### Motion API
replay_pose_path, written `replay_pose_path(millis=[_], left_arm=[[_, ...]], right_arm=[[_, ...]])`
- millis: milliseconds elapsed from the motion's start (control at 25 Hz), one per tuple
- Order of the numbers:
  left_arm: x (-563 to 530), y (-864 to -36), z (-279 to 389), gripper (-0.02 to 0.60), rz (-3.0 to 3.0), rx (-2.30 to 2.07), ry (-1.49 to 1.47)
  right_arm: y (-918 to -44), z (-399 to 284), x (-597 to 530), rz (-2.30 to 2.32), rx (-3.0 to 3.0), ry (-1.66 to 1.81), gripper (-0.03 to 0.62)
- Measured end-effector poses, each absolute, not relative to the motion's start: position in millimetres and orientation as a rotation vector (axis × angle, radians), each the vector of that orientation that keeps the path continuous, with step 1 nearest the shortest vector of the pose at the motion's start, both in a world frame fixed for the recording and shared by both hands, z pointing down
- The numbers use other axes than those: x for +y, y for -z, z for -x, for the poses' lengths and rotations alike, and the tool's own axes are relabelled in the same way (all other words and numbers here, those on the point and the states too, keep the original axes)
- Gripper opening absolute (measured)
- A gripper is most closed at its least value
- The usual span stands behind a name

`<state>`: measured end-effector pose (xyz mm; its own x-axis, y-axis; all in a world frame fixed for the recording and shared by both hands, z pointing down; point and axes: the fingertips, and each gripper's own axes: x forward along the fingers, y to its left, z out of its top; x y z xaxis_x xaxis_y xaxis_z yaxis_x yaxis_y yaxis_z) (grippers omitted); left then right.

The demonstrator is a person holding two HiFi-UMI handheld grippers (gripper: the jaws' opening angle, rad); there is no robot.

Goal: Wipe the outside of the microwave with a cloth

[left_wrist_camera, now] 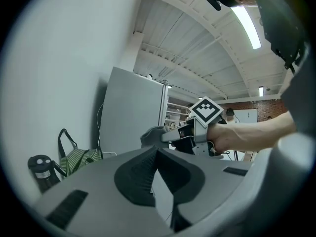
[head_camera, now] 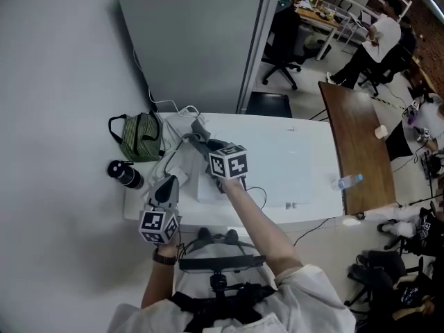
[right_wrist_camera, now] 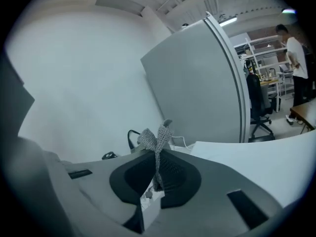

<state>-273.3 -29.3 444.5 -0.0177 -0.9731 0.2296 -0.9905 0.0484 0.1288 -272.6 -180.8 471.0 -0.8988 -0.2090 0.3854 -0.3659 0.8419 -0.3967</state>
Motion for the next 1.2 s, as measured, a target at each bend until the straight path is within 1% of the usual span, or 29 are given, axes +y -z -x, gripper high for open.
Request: replay_pose_path(millis=[120,280,440,760,920,1040,1120,1200], left_arm=[[-34,-455,279,0.008,-2.009,-2.065,-0.097],[-47,-468,269,0.008,-2.045,-2.024,-0.105],[-65,-477,254,0.008,-2.106,-1.957,-0.113],[-96,-466,204,0.008,-2.215,-1.831,-0.136],[-105,-465,191,0.008,-2.244,-1.799,-0.144],[-108,-463,185,0.008,-2.251,-1.79,-0.15],[-107,-463,184,0.008,-2.25,-1.789,-0.152],[-106,-465,186,0.008,-2.249,-1.794,-0.151]], right_arm=[[-492,263,-193,-0.484,-2.651,-0.622,0.02],[-519,197,-229,-0.643,-2.594,-0.648,0.02],[-527,104,-266,-0.871,-2.538,-0.633,0.02],[-522,-118,-312,-1.367,-2.337,-0.663,0.02],[-516,-194,-316,-1.586,-2.24,-0.651,0.02],[-511,-202,-310,-1.613,-2.247,-0.648,0.02],[-512,-178,-300,-1.549,-2.282,-0.632,0.02],[-515,-137,-288,-1.45,-2.336,-0.627,0.02]])
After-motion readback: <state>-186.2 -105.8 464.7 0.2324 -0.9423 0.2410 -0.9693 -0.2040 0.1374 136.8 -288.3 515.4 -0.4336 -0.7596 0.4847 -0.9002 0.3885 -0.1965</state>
